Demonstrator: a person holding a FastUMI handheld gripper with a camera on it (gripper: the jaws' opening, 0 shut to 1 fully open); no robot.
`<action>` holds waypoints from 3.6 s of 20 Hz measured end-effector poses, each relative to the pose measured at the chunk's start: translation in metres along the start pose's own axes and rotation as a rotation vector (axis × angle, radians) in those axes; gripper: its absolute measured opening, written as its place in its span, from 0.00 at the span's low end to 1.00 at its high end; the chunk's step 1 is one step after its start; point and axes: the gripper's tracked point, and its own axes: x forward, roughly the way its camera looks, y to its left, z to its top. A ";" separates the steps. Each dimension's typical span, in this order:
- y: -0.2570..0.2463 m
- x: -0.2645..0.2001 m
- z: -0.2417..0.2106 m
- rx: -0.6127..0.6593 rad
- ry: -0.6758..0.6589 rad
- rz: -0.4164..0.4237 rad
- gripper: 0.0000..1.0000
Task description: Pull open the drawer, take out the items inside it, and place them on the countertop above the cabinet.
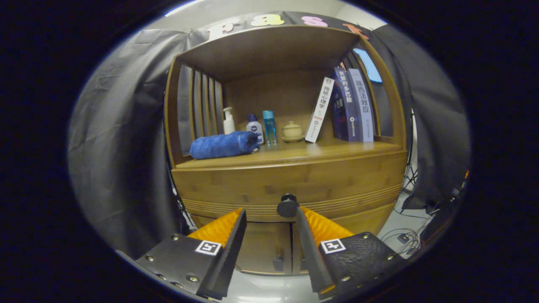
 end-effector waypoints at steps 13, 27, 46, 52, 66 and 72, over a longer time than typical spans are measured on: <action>-0.020 0.062 -0.003 -0.024 0.019 -0.116 0.52; -0.020 0.060 -0.017 -0.034 0.109 -0.151 0.33; -0.012 -0.062 -0.042 0.060 0.151 -0.247 0.33; -0.007 -0.091 -0.050 0.084 0.162 -0.262 0.33; -0.012 -0.149 -0.045 0.040 0.129 -0.230 0.01; -0.009 -0.142 -0.002 0.018 0.086 -0.238 0.01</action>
